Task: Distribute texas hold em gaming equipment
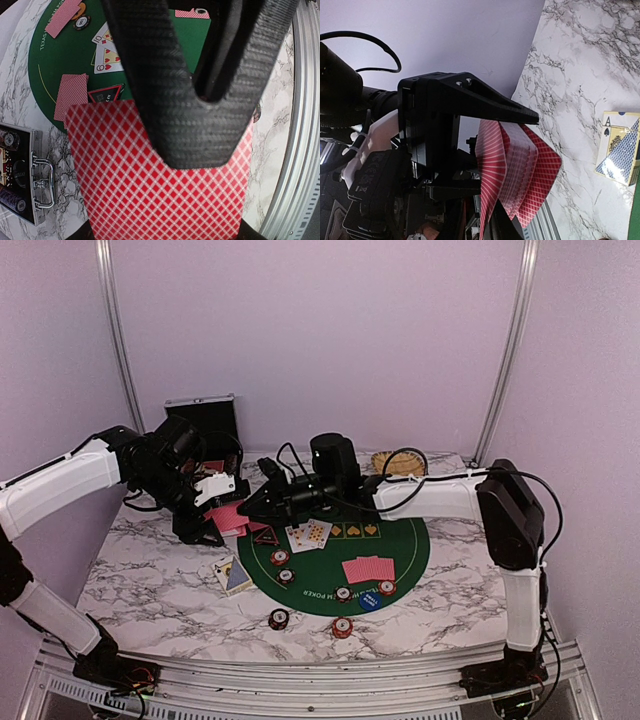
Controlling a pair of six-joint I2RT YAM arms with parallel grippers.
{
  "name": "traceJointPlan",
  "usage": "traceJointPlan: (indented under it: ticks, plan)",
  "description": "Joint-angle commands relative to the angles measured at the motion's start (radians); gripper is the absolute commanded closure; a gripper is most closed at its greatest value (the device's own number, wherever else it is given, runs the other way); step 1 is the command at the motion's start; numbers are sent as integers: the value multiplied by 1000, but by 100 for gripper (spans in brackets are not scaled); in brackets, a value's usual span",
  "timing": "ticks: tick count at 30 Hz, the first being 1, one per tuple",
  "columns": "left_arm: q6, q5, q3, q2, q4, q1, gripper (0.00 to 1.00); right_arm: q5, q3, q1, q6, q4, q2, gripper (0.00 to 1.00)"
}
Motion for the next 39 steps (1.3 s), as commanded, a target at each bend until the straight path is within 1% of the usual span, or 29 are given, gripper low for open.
traceJointPlan:
  ticks: [1, 8, 10, 14, 15, 25, 32, 35, 39]
  plan:
    - [-4, 3, 19, -35, 2, 1, 100, -26, 4, 16, 49, 90, 7, 83]
    - [-4, 3, 17, -37, 2, 1, 100, -34, 4, 24, 53, 88, 19, 85]
    - [-4, 2, 16, -37, 2, 1, 100, -33, 7, 22, 49, 83, 19, 88]
    - [-5, 5, 17, -35, 2, 1, 100, -24, -2, 16, 37, 67, 8, 99]
    - [-6, 5, 16, -35, 1, 1, 100, -23, -6, 12, 35, 63, 3, 100]
    - [-9, 2, 16, -38, 0, 1, 100, -13, -93, -45, 8, 27, -59, 100]
    - [-9, -8, 16, -39, 0, 1, 100, -8, -227, -113, -54, -22, -149, 100]
    - [-11, -7, 17, -37, 0, 1, 100, -5, -263, -148, -96, -73, -189, 100]
    - [-13, -9, 20, -34, 0, 1, 100, 23, -271, -194, -205, -209, -226, 100]
